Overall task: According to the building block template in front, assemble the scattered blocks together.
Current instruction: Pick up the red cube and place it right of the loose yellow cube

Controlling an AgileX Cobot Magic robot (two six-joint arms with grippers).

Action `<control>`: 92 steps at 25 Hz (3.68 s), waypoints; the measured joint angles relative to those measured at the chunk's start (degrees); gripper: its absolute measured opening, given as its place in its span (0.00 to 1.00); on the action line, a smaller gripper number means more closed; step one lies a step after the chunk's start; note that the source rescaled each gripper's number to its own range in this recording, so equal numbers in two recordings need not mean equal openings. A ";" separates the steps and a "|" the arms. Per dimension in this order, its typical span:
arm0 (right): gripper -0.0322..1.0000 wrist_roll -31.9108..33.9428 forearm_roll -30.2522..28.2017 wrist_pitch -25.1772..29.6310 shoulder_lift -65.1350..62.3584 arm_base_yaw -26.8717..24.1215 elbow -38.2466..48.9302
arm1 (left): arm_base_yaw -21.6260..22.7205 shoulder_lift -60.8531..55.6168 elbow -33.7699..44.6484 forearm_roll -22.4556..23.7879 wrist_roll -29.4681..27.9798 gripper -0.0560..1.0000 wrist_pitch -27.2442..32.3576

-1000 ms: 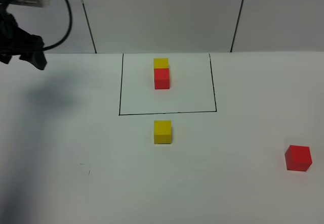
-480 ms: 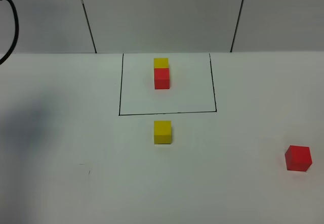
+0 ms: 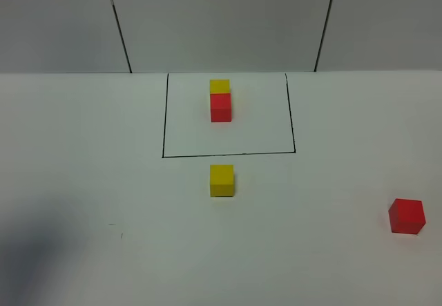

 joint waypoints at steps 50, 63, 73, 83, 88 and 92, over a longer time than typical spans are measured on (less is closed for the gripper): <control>0.65 0.00 0.00 0.00 0.00 0.00 0.00 | -5.22 -52.85 27.47 -5.01 -1.88 0.46 8.11; 0.65 0.00 0.00 0.00 0.00 0.00 0.00 | -5.22 -52.85 27.47 -1.21 -7.90 0.46 8.11; 0.65 0.00 0.00 0.00 0.00 0.00 0.00 | -5.22 -52.85 27.47 -1.07 -8.15 0.44 8.11; 0.65 0.00 0.00 0.00 0.00 0.00 0.00 | -5.22 -52.85 27.47 -1.07 -8.27 0.44 8.06; 0.65 0.00 0.00 0.00 0.00 0.00 0.00 | -5.22 -52.85 27.47 -1.07 -8.27 0.44 8.06; 0.65 0.00 0.00 0.00 0.00 0.00 0.00 | -5.22 -52.85 27.47 -1.07 -8.27 0.44 8.06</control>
